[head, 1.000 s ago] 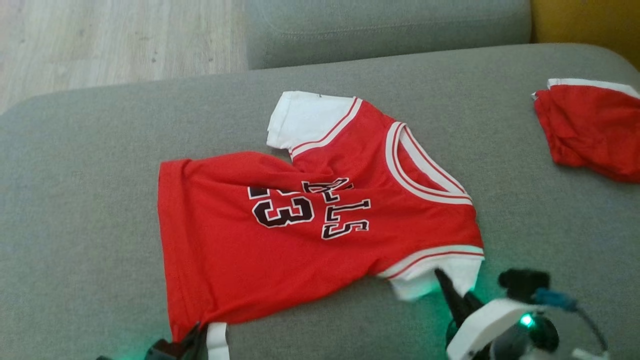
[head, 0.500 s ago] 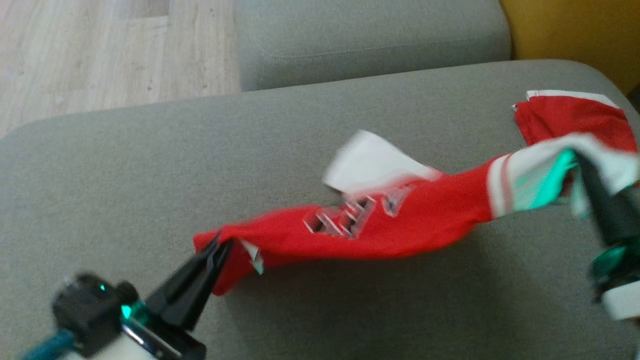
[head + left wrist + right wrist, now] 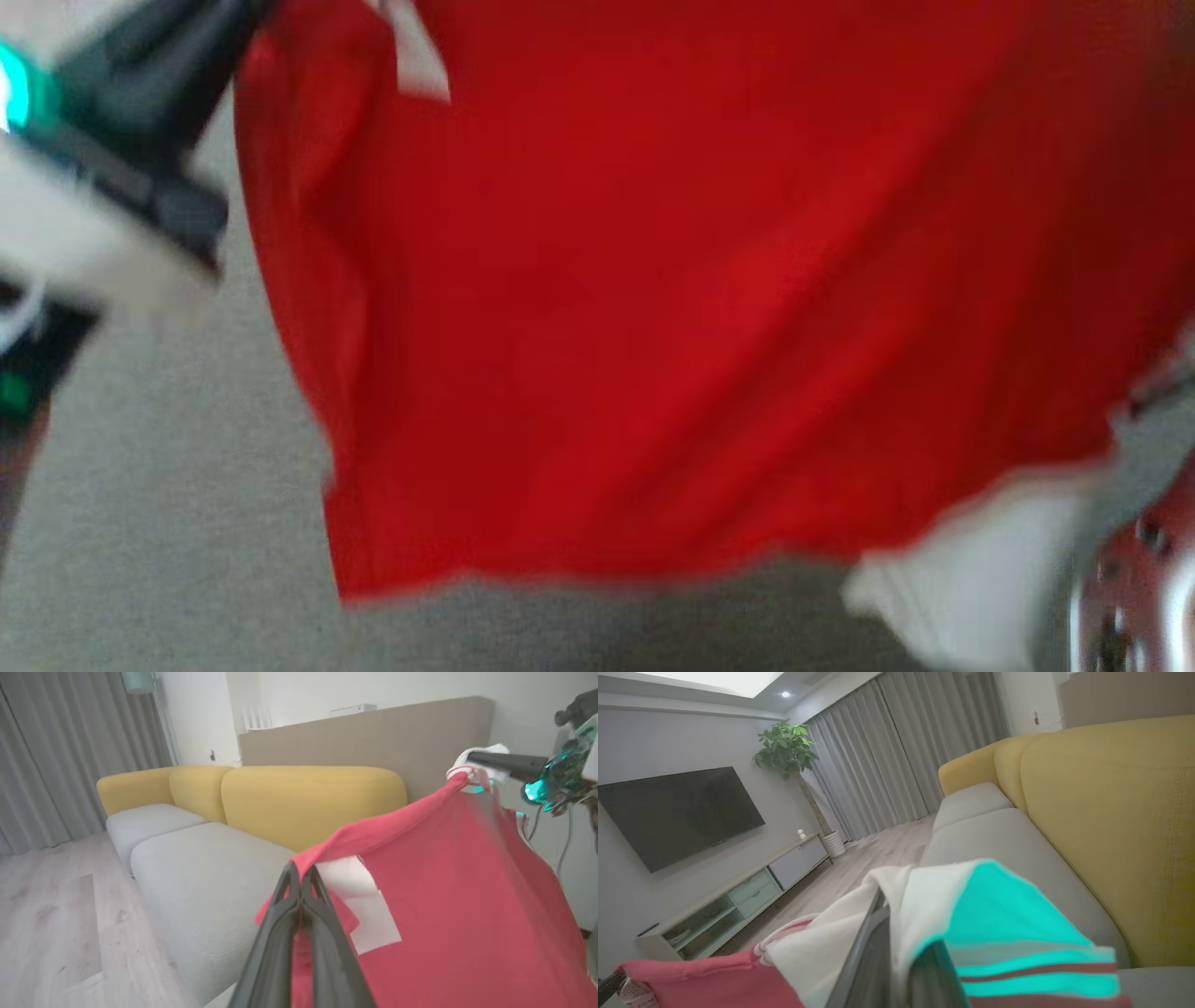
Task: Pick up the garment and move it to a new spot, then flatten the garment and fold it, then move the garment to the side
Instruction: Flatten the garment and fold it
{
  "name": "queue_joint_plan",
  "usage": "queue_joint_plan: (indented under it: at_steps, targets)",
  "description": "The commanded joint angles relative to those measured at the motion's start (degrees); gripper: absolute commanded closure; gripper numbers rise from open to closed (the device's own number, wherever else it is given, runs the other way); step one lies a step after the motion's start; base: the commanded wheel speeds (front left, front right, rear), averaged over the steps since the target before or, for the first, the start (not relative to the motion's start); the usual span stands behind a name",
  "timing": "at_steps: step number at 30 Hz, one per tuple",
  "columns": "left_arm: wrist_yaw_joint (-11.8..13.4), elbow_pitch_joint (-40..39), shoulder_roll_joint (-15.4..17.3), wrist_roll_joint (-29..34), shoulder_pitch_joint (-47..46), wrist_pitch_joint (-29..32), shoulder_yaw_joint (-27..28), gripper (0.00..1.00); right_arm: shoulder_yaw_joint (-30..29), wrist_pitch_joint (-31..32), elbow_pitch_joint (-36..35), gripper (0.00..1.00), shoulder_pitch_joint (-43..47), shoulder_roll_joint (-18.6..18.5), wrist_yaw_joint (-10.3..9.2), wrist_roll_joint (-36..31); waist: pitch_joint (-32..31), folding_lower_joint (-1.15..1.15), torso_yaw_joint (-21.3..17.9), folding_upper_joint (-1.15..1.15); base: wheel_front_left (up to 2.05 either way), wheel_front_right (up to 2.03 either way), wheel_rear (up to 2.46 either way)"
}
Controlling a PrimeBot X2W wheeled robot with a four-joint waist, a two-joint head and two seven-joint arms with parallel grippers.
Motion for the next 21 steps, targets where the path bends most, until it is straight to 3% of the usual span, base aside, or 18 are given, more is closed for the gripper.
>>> queue_joint_plan:
  at_steps: [1,5,11,12,16,21]
  targets:
    - [0.10,2.10,1.30,1.71,-5.51,-0.12,1.15,1.00,1.06,-1.07,0.82,1.00,-4.86,0.76,-0.04,-1.72,5.03,-0.02,0.04,0.00,0.00,0.00,0.00]
    - [0.10,16.19,-0.64,8.25,-18.73,-4.23,-3.65,1.00,0.85,-7.61,13.95,1.00,-17.77,1.03,-0.04,-5.60,10.70,-0.02,0.45,0.00,0.00,0.00,0.00]
    - [0.75,36.22,-3.61,22.41,-35.27,-20.59,-5.15,1.00,4.05,-27.68,30.40,1.00,-32.48,1.07,-0.04,-8.61,15.93,-0.02,-0.88,0.00,0.00,0.00,0.00]
    - [0.75,36.22,-3.61,22.41,-35.27,-20.59,-5.15,1.00,4.05,-27.68,30.40,1.00,-32.48,1.07,-0.04,-8.61,15.93,-0.02,-0.88,0.00,0.00,0.00,0.00]
    - [1.72,44.42,-6.36,25.18,-37.87,-31.01,-5.49,1.00,7.31,-38.25,35.90,1.00,-34.64,1.07,-0.04,-10.49,15.85,-0.02,-1.53,0.00,0.00,0.00,0.00]
    - [1.18,47.68,-7.39,24.79,-28.62,-37.12,-8.34,1.00,12.59,-41.24,36.61,1.00,-23.25,1.07,-0.04,-7.75,12.85,-0.02,-1.66,0.00,0.00,0.00,0.00]
